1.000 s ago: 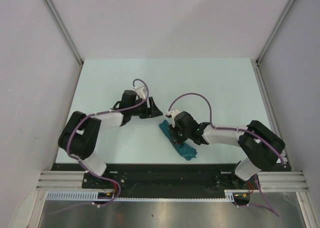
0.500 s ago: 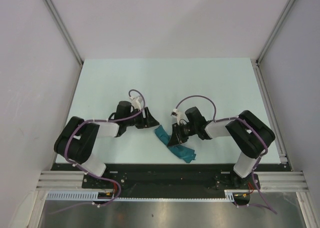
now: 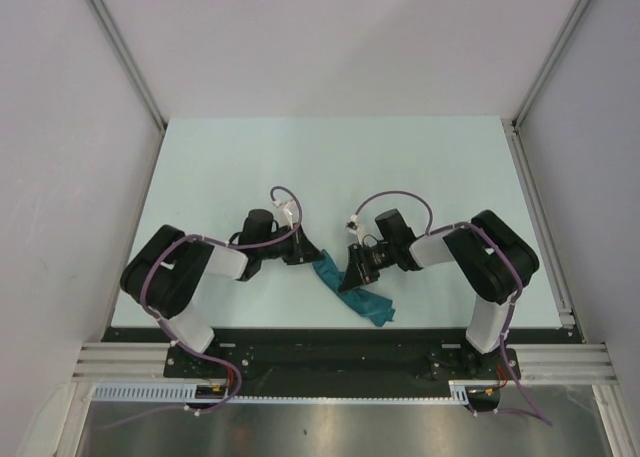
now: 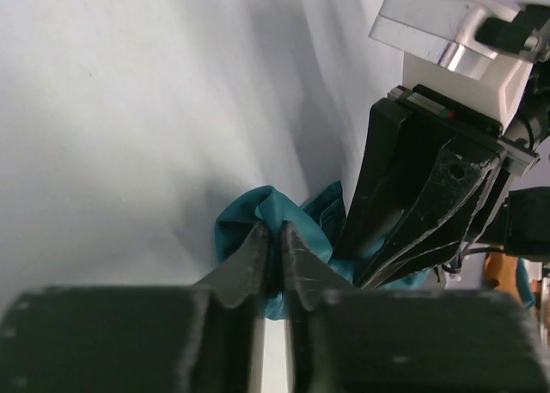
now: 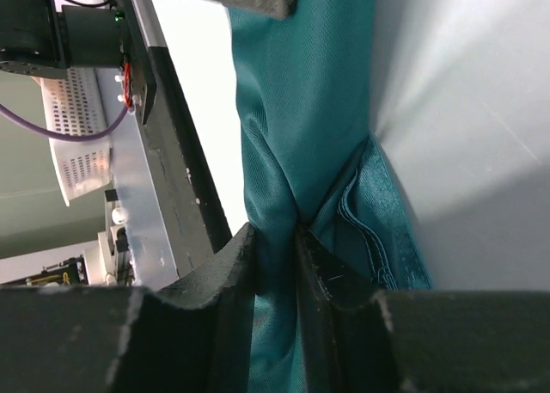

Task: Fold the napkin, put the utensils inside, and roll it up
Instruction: Roll the napkin at the center of the board.

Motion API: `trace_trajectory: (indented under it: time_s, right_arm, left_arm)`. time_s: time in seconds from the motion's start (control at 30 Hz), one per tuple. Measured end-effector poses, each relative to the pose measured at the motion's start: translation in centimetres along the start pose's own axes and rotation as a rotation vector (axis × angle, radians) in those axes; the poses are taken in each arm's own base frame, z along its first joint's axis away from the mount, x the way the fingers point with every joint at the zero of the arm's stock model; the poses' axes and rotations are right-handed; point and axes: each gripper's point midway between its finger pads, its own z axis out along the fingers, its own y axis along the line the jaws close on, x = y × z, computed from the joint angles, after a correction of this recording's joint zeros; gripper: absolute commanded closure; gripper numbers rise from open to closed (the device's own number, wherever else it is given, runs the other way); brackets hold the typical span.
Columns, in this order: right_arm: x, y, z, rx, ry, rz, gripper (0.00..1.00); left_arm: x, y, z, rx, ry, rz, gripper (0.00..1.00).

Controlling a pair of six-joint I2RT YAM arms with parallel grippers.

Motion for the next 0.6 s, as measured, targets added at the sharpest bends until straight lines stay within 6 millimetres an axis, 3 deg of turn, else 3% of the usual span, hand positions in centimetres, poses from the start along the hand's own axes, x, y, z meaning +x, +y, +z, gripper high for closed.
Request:
trace_trajectory:
  time_s: [0.1, 0.17, 0.33, 0.47, 0.6]
  right_arm:
    - [-0.1, -0.1, -0.3, 0.013, 0.013, 0.013, 0.62]
    - [-0.4, 0.0, -0.6, 0.037, 0.023, 0.018, 0.49]
    - [-2.6, 1.5, -2.4, 0.143, -0.007, -0.046, 0.30]
    - [-4.2, 3.3, -3.4, 0.273, -0.064, -0.170, 0.27]
    - [-3.4, 4.9, -2.3, 0.437, -0.075, -0.338, 0.26]
  left_arm:
    - [0.2, -0.1, 0.1, 0.009, 0.006, -0.007, 1.00]
    - [0.3, 0.1, 0.2, 0.004, 0.011, -0.012, 1.00]
    - [1.0, 0.8, 0.3, -0.024, 0.037, -0.038, 1.00]
    - [1.0, 1.3, 0.6, -0.050, 0.053, -0.056, 1.00]
    - [0.8, 1.5, 0.8, -0.068, 0.065, -0.070, 1.00]
